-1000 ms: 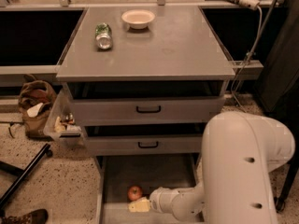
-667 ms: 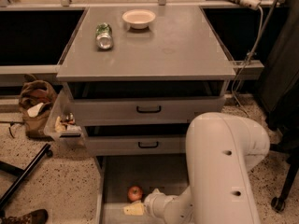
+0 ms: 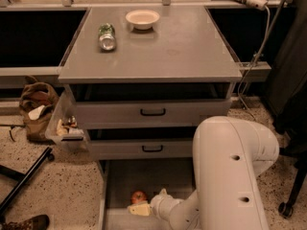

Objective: Pick apple from bottom drawer and place on counter

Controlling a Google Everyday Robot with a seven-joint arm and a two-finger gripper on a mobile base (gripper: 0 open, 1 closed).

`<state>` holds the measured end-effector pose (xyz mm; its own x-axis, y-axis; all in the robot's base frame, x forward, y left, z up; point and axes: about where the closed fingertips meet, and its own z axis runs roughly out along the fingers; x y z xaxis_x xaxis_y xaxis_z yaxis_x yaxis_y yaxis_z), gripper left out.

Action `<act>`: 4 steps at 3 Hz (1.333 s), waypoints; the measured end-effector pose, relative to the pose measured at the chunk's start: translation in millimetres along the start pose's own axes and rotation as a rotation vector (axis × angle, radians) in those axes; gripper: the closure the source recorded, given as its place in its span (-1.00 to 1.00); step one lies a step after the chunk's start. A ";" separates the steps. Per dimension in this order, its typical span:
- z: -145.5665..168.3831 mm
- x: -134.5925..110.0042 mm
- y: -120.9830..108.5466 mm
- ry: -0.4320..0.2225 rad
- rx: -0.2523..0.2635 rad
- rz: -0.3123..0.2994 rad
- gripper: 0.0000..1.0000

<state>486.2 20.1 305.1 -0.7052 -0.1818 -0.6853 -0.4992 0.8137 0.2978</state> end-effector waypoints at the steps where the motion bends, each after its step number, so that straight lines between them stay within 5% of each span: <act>1: 9.9 -2.5 -19.1 -0.046 0.053 -0.031 -1.00; 3: 27.5 -9.1 -43.4 -0.171 0.218 -0.210 -1.00; 4: 40.4 -7.0 -47.2 -0.178 0.258 -0.289 -1.00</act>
Offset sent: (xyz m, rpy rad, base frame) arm 0.0537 -0.0252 -0.0133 -0.2243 -0.3879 -0.1090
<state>535.0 5.3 269.0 -0.4454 -0.3424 -0.8273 -0.5054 0.8589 -0.0834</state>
